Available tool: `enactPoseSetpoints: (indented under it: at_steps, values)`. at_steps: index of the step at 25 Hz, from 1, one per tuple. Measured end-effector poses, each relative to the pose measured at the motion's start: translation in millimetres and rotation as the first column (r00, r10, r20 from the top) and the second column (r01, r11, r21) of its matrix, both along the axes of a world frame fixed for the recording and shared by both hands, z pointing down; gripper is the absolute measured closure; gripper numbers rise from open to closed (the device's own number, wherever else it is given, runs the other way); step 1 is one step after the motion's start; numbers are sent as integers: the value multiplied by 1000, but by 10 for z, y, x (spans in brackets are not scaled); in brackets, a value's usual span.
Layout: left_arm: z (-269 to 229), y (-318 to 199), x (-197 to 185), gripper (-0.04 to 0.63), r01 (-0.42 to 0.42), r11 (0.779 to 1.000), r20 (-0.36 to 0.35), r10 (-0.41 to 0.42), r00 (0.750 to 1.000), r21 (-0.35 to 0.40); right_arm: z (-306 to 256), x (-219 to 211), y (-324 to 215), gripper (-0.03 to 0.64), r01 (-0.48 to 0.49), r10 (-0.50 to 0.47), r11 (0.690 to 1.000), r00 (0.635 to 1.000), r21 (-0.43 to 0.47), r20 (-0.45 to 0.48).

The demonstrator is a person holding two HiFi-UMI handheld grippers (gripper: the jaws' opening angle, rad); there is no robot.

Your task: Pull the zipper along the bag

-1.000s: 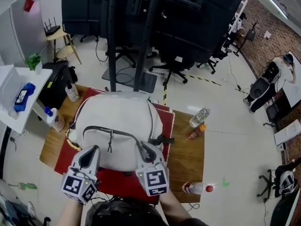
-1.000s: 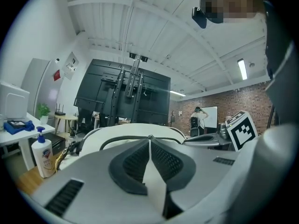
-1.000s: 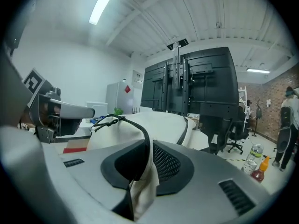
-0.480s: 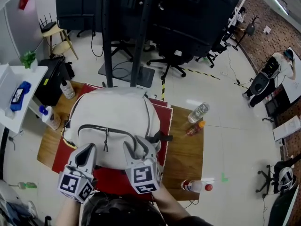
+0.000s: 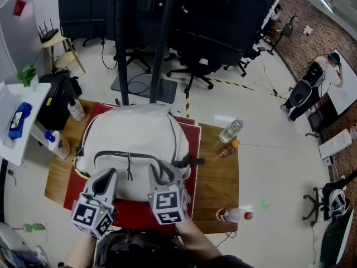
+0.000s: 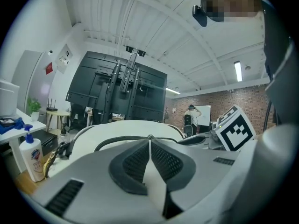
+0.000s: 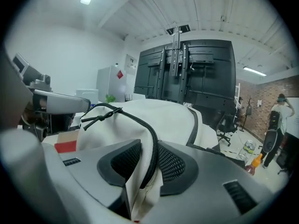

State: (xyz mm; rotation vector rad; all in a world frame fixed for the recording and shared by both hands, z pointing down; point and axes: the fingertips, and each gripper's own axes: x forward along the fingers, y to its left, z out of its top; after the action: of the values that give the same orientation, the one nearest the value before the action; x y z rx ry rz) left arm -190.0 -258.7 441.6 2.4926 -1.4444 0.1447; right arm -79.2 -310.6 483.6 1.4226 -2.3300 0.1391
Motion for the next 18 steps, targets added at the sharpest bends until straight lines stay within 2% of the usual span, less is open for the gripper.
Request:
enactPoseSetpoints:
  at_steps: [3, 7, 12, 14, 18]
  values:
    - [-20, -36, 29, 548, -21, 999, -7, 21, 1000, 31, -14, 15, 7, 515, -4, 4, 1000, 1000, 9, 25]
    - [-8, -9, 63, 548, -52, 999, 5, 52, 999, -3, -48, 8, 27, 552, 17, -19, 999, 998, 31, 64]
    - [22, -7, 75, 548, -80, 996, -10, 79, 997, -33, -49, 6, 39, 556, 23, -26, 999, 997, 40, 77]
    - [25, -6, 118, 514, -108, 993, -9, 107, 994, -40, -44, 7, 34, 555, 20, -23, 999, 997, 40, 75]
    - [13, 8, 184, 472, -150, 988, 36, 151, 988, -44, -37, -1, 32, 555, 16, -19, 999, 997, 41, 72]
